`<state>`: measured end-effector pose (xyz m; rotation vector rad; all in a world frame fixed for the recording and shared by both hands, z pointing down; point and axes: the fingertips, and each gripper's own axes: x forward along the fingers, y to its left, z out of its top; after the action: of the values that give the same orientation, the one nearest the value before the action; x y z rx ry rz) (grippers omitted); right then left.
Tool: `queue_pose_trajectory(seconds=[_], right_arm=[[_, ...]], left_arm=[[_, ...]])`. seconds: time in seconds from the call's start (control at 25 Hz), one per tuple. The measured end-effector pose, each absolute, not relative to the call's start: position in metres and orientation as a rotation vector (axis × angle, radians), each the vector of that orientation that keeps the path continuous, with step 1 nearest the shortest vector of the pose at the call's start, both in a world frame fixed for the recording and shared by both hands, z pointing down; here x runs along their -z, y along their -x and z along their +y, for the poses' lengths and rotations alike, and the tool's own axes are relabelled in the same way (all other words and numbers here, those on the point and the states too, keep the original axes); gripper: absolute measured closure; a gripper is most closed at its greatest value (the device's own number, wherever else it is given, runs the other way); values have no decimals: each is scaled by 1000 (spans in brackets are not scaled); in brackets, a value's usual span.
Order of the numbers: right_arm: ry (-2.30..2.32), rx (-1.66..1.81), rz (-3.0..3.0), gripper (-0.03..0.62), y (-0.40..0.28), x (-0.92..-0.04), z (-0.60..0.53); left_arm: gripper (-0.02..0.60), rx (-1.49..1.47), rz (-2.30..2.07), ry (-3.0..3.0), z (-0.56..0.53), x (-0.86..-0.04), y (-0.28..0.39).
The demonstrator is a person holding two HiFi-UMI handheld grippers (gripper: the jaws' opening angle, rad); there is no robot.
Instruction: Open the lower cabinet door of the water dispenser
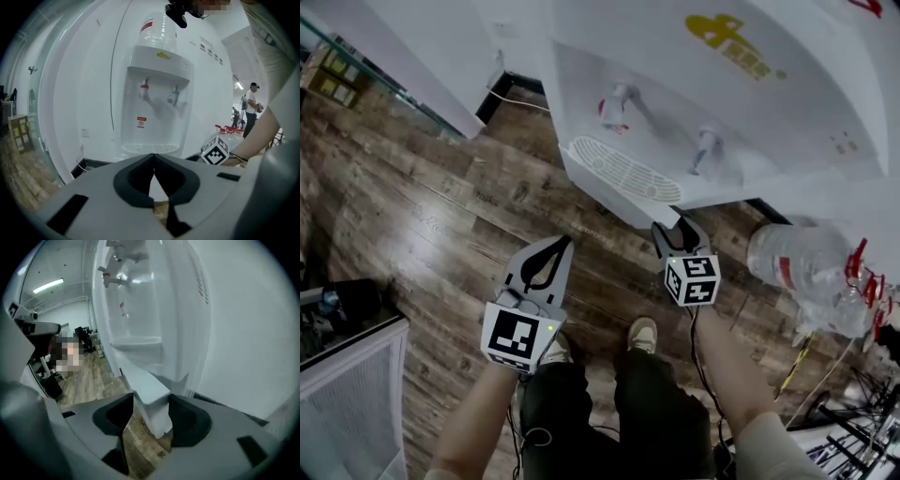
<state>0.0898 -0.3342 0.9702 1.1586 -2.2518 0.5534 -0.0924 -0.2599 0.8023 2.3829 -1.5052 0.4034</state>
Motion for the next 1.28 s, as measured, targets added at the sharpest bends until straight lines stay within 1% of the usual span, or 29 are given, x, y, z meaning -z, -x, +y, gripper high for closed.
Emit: queue_pose_trajectory(seconds=[0.12, 0.32, 0.48, 0.88, 0.96, 1.08, 1.28], right_arm=[[-1095, -577, -2223, 388, -76, -973, -303], [-978, -688, -2176, 388, -36, -975, -256], [-842, -739, -2183, 385, 13, -976, -222], [-642, -794, -2249, 338, 144, -973, -184], [-588, -783, -2267, 332, 168, -973, -182], [-512, -702, -2278, 341, 204, -977, -181], [-430, -714, -2279, 292, 254, -976, -184]], left_arm=[[576, -425, -1497, -2353, -247, -802, 100], [575, -471, -1504, -2275, -216, -798, 131], [575, -499, -1555, -2202, -191, -796, 168], [575, -543, -1698, -1999, -136, -821, 276], [575, -542, -1720, -1976, -129, -823, 289], [576, -540, -1739, -1958, -124, -825, 303], [575, -536, -1763, -1916, -120, -827, 319]])
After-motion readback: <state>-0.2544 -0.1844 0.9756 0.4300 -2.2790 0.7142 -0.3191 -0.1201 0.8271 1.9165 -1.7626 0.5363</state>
